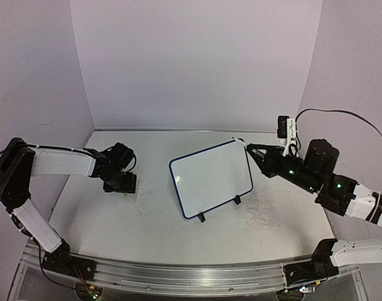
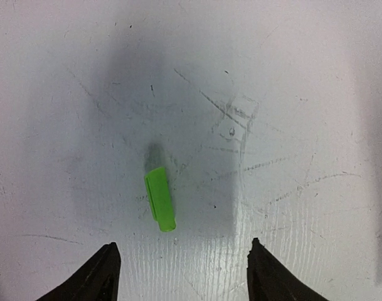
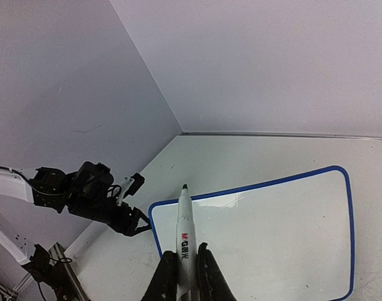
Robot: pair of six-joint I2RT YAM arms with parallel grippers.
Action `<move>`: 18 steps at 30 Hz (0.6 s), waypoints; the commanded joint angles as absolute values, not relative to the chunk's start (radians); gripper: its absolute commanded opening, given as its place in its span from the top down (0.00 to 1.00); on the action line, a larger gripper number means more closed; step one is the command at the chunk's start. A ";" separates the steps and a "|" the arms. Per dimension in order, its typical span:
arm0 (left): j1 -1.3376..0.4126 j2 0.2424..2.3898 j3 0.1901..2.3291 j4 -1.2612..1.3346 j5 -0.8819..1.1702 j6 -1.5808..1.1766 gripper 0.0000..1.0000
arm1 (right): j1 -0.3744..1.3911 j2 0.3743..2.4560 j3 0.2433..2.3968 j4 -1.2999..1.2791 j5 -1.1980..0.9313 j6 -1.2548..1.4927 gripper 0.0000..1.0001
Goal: Write a sentence on the whiteboard
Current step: Put down the pen cap at the corner of the board, then move the whiteboard to the center of the board.
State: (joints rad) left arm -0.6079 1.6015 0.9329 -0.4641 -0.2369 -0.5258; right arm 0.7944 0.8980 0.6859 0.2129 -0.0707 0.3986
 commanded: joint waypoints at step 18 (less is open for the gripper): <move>-0.839 1.216 0.573 0.311 0.270 -0.725 0.18 | 0.793 1.003 0.840 -0.026 0.016 0.393 1.00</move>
State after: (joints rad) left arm -0.7863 1.1466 0.5963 0.0343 0.2426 -0.6642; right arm 0.7944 0.9941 0.7773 -0.0077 0.0332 0.3969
